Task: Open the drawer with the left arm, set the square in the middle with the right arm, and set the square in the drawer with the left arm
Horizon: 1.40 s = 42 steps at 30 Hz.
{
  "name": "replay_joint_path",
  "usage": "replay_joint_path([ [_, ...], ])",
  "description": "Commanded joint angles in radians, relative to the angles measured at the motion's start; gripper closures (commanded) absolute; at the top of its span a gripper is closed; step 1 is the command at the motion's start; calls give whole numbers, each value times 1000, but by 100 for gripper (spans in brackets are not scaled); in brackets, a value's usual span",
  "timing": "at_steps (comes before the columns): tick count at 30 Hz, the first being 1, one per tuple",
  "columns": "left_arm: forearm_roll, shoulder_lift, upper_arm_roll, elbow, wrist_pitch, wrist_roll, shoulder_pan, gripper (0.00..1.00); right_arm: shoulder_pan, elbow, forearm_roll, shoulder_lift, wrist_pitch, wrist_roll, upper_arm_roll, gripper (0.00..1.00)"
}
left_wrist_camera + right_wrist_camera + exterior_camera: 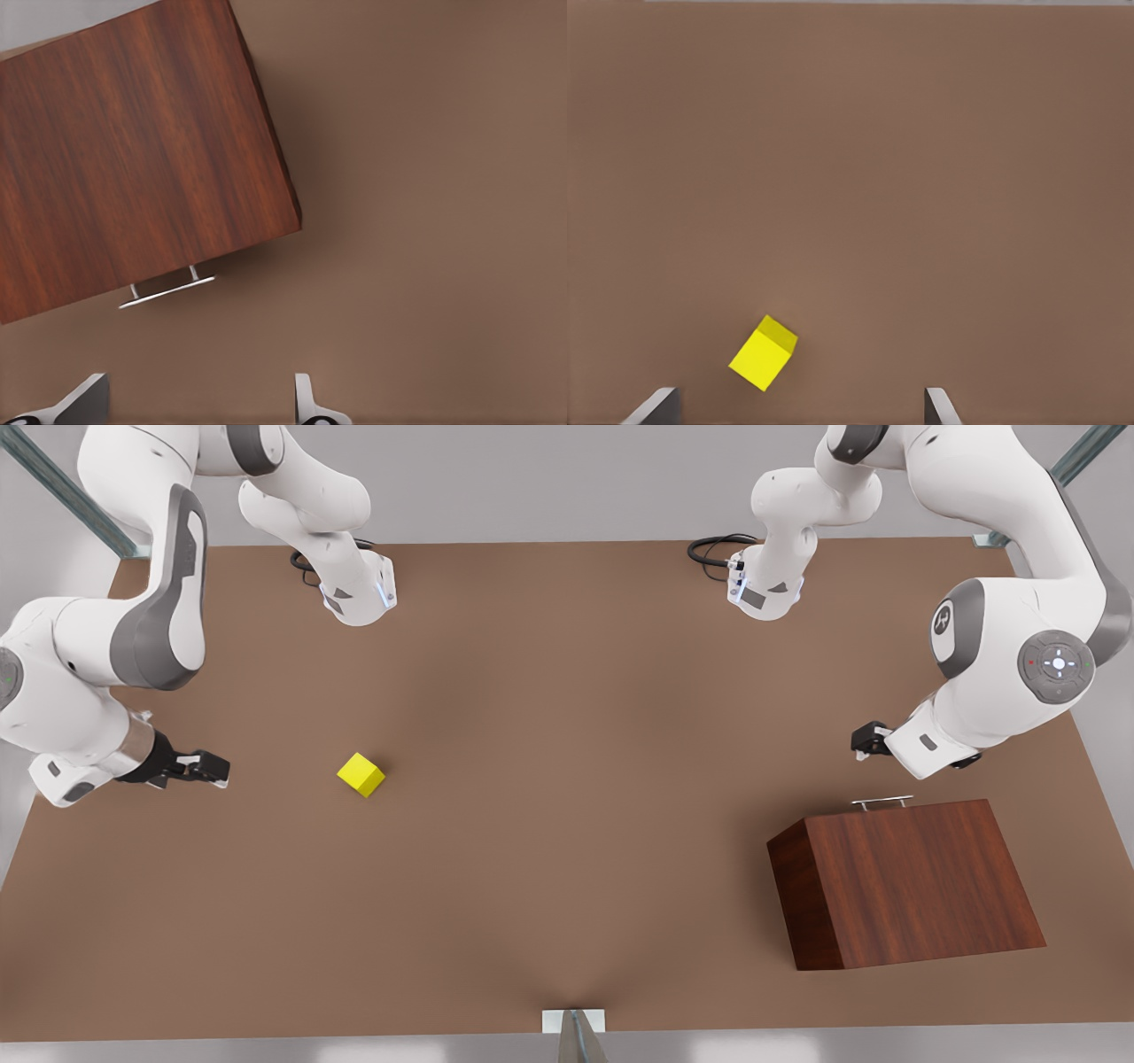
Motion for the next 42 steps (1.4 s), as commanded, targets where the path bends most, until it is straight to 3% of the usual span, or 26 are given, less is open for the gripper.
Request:
replay_joint_path([
  [1,3,0,0,-1,2,-2,0,0,0,0,0,0,2,0,2,0],
  [4,3,-58,17,-105,47,-109,2,0,-5,-120,2,-46,48,-5,71,0],
  [7,-7,-207,57,-336,232,-431,2,0,-2,-218,3,-75,64,-40,163,0],
  [10,-7,-324,74,-601,504,-857,2,0,2,-523,5,-160,290,-146,244,0],
  [12,-7,-376,84,-746,682,-1002,2,0,5,-615,5,-155,426,-204,304,0],
  [16,-15,-393,132,-901,900,-1164,2,0,-11,-695,5,-68,554,-403,303,0],
  [23,-221,-341,175,-993,1082,-1233,0,0,-60,-891,6,-23,801,-626,294,0],
  [42,-291,-193,222,-1041,1288,-1339,9,0,-58,-914,2,113,919,-738,228,0],
])
